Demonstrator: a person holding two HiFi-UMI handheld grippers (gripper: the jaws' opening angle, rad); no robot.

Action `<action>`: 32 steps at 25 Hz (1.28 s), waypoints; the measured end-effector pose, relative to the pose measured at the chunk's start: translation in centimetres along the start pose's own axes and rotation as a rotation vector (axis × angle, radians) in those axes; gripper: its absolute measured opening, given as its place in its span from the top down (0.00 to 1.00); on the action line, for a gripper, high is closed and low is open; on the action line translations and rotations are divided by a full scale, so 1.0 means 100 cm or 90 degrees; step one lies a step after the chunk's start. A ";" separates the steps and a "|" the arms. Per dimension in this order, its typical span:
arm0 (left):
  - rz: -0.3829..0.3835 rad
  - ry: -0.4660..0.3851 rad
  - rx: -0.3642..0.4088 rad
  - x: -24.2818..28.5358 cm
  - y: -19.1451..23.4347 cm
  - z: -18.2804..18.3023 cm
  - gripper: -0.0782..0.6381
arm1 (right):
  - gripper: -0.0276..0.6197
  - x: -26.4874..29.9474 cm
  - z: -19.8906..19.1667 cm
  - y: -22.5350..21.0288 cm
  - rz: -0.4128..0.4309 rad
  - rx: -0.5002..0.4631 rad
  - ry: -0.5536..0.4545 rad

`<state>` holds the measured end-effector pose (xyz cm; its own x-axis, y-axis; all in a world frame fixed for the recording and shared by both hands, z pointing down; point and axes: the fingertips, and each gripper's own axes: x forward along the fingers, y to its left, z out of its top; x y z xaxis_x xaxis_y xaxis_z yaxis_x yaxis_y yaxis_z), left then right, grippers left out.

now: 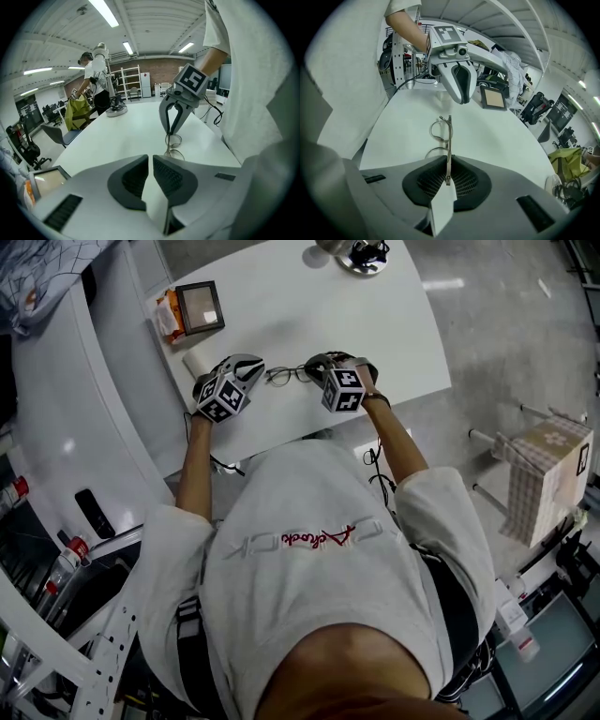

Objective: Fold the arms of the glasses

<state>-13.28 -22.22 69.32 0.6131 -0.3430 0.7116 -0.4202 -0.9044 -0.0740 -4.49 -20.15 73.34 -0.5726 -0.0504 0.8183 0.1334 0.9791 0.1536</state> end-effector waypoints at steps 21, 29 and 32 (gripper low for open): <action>0.046 -0.035 -0.025 -0.005 -0.021 0.033 0.82 | 0.91 -0.029 0.008 -0.009 -0.111 0.015 -0.029; 0.080 -0.094 -0.119 -0.012 -0.037 0.055 0.85 | 0.91 -0.057 0.006 0.000 -0.133 0.114 -0.106; 0.096 -0.150 -0.195 -0.015 -0.040 0.067 0.85 | 0.91 -0.073 0.010 -0.008 -0.151 0.222 -0.191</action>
<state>-8.05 -19.83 63.90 0.6510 -0.5466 0.5267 -0.6746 -0.7347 0.0713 -1.26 -20.35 66.66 -0.7677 -0.2704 0.5809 -0.2767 0.9576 0.0801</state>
